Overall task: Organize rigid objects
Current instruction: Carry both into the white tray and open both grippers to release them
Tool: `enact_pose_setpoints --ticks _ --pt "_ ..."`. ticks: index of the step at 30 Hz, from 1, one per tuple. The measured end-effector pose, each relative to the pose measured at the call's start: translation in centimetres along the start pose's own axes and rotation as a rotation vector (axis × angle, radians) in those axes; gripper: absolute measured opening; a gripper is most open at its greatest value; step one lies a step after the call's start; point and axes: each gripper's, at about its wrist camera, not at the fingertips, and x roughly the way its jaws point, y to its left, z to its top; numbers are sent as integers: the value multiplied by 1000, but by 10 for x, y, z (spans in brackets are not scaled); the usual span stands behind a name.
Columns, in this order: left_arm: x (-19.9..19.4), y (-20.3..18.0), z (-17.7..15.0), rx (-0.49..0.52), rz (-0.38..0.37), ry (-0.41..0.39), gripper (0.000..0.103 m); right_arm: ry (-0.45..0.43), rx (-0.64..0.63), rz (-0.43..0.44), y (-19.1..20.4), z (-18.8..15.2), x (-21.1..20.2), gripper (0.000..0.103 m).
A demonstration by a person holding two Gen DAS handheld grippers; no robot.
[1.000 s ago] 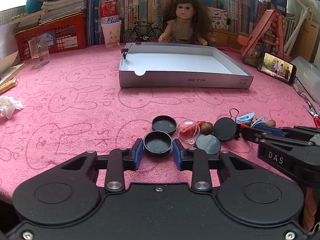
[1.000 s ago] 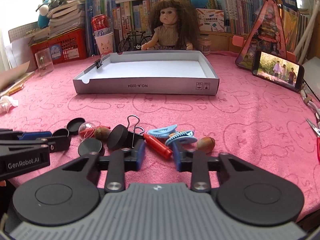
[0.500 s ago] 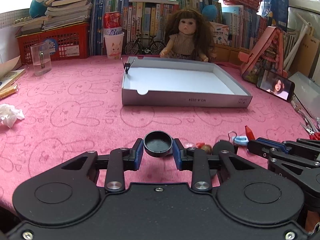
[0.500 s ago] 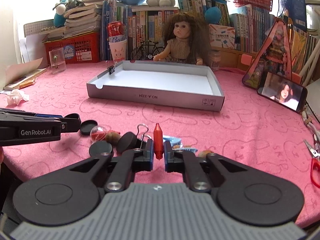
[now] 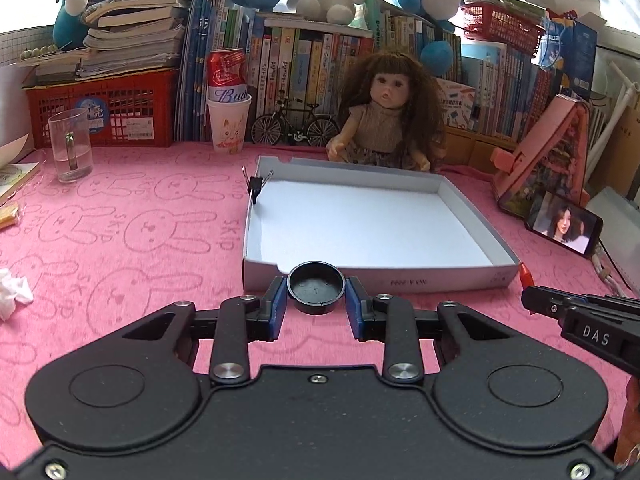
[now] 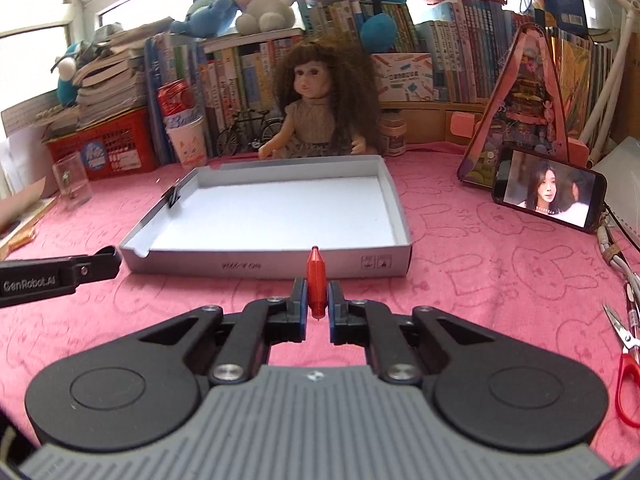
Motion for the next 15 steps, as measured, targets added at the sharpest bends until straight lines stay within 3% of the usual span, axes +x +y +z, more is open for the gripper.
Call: enact_pose_setpoints --ticks 6,15 --pt "32 2 23 -10 2 11 29 22 41 14 -12 28 26 13" --pt "100 16 56 -71 -2 102 29 123 61 11 -33 64 79 13"
